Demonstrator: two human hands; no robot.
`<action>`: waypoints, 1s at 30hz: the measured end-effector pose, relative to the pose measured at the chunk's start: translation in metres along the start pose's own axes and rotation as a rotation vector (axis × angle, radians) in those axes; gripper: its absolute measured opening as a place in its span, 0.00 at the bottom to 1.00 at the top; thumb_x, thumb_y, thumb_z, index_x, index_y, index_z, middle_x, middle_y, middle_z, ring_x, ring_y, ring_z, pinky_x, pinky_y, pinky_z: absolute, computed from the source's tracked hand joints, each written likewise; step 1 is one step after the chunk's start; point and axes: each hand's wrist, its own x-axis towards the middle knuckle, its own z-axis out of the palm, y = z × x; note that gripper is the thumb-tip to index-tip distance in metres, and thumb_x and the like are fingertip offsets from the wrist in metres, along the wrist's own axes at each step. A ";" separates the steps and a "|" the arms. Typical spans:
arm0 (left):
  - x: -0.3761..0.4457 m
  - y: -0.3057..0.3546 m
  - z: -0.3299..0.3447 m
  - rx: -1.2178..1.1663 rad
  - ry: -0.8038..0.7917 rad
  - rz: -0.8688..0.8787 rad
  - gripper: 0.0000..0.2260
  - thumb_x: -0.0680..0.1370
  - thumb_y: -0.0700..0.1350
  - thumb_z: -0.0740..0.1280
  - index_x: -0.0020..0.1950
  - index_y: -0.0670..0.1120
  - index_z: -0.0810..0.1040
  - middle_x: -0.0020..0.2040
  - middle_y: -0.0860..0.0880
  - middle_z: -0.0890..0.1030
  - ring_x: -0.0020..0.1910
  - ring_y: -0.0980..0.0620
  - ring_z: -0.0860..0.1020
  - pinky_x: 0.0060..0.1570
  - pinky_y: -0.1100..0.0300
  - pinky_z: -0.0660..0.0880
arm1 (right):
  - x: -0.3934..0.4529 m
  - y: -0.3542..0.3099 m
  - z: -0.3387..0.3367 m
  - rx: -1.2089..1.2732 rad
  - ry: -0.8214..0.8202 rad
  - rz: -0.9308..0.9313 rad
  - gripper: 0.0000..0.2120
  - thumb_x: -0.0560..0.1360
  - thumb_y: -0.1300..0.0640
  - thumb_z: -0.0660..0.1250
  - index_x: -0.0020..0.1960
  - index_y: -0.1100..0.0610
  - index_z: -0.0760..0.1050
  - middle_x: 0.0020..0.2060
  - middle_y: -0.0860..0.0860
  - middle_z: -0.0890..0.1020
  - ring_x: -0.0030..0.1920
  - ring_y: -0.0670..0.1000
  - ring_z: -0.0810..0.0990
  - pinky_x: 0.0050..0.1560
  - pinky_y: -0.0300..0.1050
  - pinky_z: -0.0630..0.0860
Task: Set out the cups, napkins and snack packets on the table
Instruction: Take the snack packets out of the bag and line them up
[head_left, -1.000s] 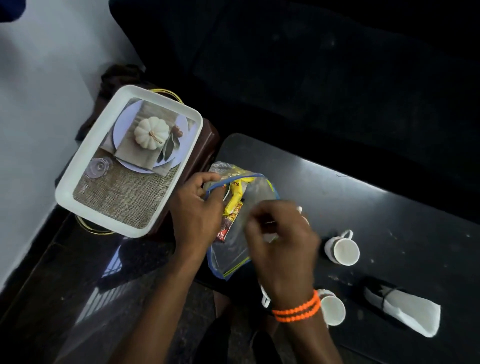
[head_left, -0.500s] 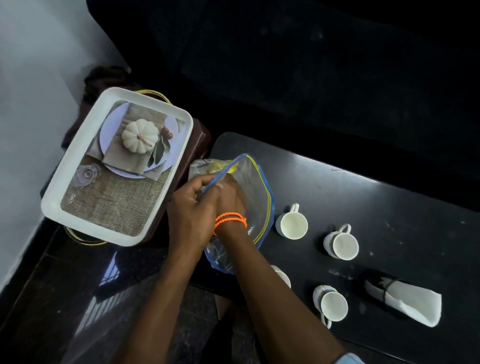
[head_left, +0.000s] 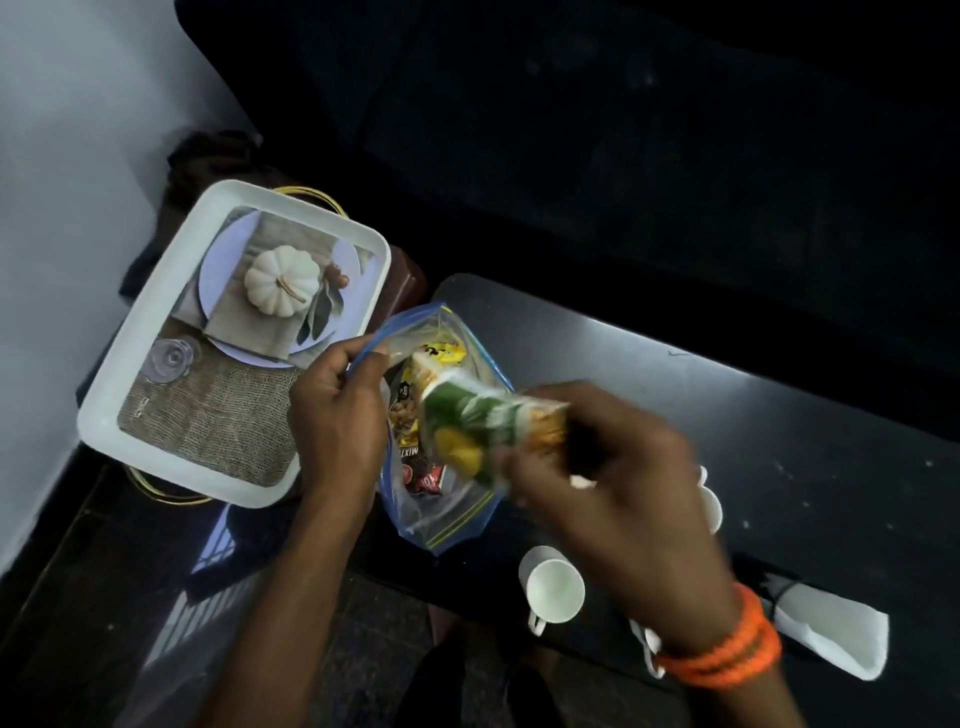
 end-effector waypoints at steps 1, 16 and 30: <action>0.001 -0.001 -0.001 -0.005 -0.001 -0.001 0.06 0.76 0.51 0.70 0.43 0.60 0.86 0.41 0.57 0.87 0.46 0.50 0.85 0.55 0.43 0.82 | 0.002 -0.001 -0.015 0.113 0.102 -0.007 0.07 0.72 0.56 0.76 0.49 0.53 0.83 0.40 0.46 0.87 0.38 0.44 0.84 0.39 0.39 0.81; 0.003 -0.015 0.016 -0.036 -0.170 0.040 0.06 0.75 0.52 0.72 0.49 0.58 0.86 0.45 0.57 0.88 0.46 0.58 0.86 0.46 0.59 0.79 | 0.153 0.201 0.066 -1.063 -0.217 -0.076 0.25 0.84 0.55 0.56 0.80 0.59 0.60 0.82 0.55 0.58 0.83 0.57 0.54 0.71 0.57 0.67; -0.006 -0.011 0.006 0.018 -0.185 0.043 0.09 0.74 0.54 0.70 0.52 0.59 0.86 0.45 0.54 0.89 0.44 0.53 0.87 0.47 0.50 0.83 | 0.042 0.037 0.050 -0.093 0.583 -0.273 0.04 0.75 0.59 0.70 0.46 0.53 0.83 0.37 0.46 0.84 0.38 0.42 0.82 0.42 0.35 0.78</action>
